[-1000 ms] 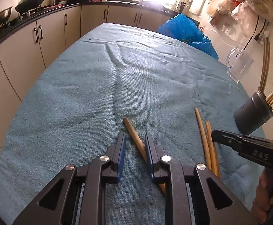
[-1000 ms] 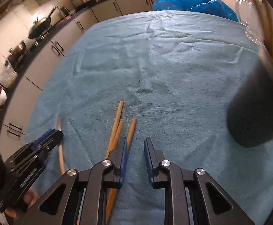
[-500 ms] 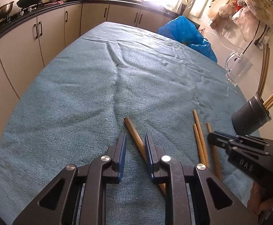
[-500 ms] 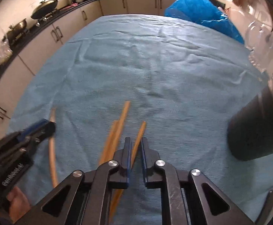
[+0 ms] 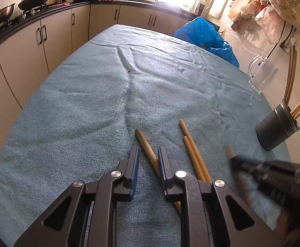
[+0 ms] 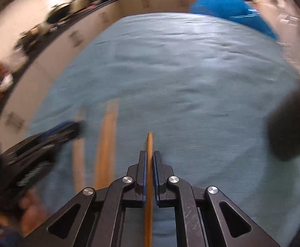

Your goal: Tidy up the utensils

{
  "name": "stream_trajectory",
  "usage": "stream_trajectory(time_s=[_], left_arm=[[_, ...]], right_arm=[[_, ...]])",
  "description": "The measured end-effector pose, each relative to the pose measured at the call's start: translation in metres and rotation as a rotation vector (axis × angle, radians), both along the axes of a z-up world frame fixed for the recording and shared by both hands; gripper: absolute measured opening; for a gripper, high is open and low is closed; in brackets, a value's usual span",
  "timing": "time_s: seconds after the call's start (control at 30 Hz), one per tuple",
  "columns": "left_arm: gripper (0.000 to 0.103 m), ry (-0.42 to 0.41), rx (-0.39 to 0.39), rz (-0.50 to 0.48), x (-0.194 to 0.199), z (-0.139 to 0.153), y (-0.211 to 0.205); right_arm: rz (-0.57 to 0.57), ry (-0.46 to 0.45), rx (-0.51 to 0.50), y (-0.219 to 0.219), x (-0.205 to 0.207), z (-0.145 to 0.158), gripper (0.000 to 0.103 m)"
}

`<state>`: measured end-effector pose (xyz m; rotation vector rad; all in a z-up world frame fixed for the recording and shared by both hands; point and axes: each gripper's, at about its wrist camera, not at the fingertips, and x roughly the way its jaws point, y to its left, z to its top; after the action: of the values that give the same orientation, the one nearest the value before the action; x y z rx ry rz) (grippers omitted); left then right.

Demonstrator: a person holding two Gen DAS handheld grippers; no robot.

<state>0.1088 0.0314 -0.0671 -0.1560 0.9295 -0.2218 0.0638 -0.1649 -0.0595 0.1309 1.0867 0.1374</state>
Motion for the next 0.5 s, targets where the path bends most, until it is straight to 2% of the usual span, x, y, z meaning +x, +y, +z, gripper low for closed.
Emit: stream_trajectory(time_s=[0.13,0.3,0.5], left_arm=[[0.011,0.018,0.002,0.008,0.001,0.001,0.001],[0.008,0.069,-0.030,0.028,-0.003,0.004,0.012],[0.005,0.007,-0.033,0.026,-0.017,0.036,0.015]], right_arm=[[-0.070,0.002,-0.012,-0.030,-0.008,0.001,0.006],[-0.085,-0.030,0.078,-0.053,-0.019,0.005,0.006],[-0.083,-0.155,0.136,-0.058,-0.031,0.039,0.006]])
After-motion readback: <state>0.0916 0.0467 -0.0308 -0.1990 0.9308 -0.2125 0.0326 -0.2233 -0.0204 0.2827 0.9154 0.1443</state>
